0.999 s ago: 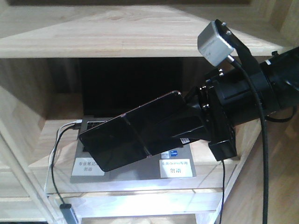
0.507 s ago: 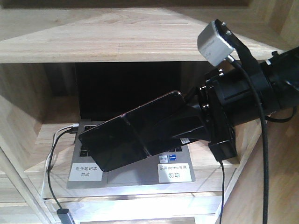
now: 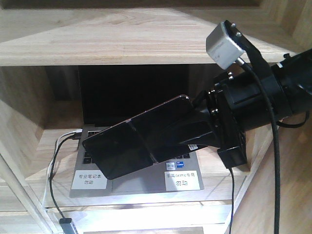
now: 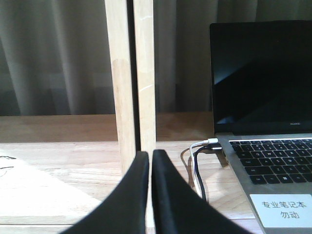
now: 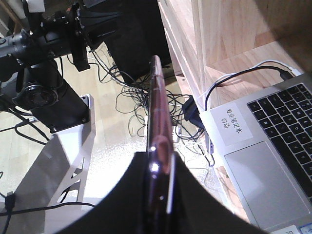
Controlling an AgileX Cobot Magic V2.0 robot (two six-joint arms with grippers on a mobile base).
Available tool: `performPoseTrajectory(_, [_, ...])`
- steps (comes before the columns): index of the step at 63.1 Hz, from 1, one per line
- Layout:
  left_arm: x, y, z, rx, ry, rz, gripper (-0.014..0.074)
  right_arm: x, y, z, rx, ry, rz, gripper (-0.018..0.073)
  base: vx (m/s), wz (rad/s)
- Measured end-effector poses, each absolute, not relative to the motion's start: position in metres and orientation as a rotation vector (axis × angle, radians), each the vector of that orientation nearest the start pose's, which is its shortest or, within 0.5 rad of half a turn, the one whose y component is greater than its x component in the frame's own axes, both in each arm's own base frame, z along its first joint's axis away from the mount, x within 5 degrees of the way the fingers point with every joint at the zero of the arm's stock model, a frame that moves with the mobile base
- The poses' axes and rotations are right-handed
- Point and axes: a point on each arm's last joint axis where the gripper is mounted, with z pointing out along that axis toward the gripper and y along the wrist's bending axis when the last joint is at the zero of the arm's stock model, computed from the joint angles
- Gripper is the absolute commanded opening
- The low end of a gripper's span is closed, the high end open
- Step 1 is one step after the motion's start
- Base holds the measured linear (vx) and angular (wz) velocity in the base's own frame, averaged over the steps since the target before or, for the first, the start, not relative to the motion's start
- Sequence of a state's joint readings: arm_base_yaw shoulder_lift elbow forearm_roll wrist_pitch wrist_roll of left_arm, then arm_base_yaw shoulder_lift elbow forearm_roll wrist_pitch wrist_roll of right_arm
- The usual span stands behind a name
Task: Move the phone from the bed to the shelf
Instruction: 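Hold the phone in the right gripper in front of the laptop shelf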
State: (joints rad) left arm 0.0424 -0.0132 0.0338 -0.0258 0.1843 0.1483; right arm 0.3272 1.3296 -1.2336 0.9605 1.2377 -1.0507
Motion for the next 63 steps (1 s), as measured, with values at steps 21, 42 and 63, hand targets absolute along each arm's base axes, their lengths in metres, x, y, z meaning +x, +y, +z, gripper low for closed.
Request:
performPoseTrajectory(21, [0.0562,0.0020,0.1857,0.072,1.688,0.120,0.0001,0.2143,0.1472,0.3767,-1.319,1.931,0.998,-0.0002,0.00,0.00])
performPoseTrajectory(42, [0.0562,0.0020,0.1857,0.072,1.688,0.120,0.0001,0.2143,0.1472,0.3767,-1.319,1.931,0.998,-0.0002,0.00,0.00])
performPoseTrajectory(63, [0.0562,0.0020,0.1857,0.072,1.688,0.120,0.0001,0.2129,0.1469,0.3784,-1.316,1.924,1.000,-0.0002,0.00,0.00])
